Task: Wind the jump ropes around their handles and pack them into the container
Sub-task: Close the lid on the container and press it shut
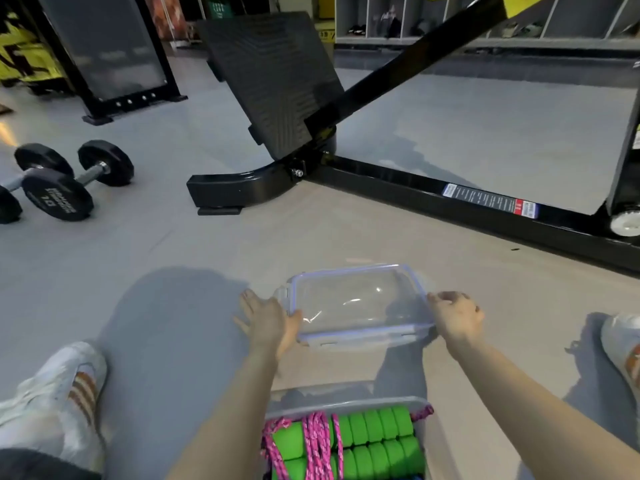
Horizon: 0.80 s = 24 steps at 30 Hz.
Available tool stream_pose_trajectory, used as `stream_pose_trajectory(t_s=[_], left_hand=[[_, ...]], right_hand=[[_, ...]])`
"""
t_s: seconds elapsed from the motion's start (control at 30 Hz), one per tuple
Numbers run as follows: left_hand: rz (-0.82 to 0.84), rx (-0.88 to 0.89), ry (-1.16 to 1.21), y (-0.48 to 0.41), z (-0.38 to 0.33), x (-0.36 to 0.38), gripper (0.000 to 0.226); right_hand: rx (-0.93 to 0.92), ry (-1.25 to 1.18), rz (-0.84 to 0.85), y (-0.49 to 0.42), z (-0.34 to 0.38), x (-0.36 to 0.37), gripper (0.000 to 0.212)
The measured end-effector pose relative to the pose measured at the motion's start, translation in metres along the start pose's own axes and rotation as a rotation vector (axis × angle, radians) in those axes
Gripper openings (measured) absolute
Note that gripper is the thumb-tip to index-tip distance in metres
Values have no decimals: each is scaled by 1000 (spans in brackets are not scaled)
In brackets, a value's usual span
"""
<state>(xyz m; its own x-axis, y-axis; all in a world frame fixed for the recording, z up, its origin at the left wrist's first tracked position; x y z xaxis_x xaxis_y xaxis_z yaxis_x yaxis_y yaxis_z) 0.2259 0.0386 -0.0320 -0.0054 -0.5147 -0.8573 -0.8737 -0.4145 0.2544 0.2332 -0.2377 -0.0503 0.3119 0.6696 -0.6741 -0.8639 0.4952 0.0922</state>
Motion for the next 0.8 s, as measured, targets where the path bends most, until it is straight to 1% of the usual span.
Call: stream_pose_trajectory(t_s=[0.1,0.2,0.3,0.47,0.57,0.63,0.73,0.8], left_hand=[[-100,12,114,22,-6,-32,54],[-179,37,229,60,-1,-60,53],[-231,33,320,103,19,-77,55],[-220,-20,307,166,74,-74,52],[-213,-63,285,193,106,-58,55],[-214,-98,237,204,120,-47,58],[-210,-119,176,211,135,-32,60],[-208,-106,142,212,142,-23,61]], right_hand=[[16,-171,-103,12,24,-32,36],[-2,-261,-108,42,39,-61,32],[-14,-289,-84,82,39,-84,31],[-40,-275,-34,152,19,-100,33],[-43,-228,19,188,-3,-98,26],[-34,-183,58,203,-17,-94,29],[-36,-124,95,217,-33,-89,39],[-38,-113,106,221,-41,-87,31]])
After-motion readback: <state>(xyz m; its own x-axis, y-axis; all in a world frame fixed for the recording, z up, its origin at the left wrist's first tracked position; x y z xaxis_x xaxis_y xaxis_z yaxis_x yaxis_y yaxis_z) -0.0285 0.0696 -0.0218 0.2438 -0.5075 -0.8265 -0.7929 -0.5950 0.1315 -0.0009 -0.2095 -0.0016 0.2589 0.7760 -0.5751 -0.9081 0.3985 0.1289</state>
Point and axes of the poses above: each hand's wrist, its own y-axis away from the middle knuckle, its own x-axis out of the palm, z = x × y, the point moved 1 cm from there along -y, towards the middle knuckle, and after that the axes turned 7 degrees about -x, right-handed, at the moved point
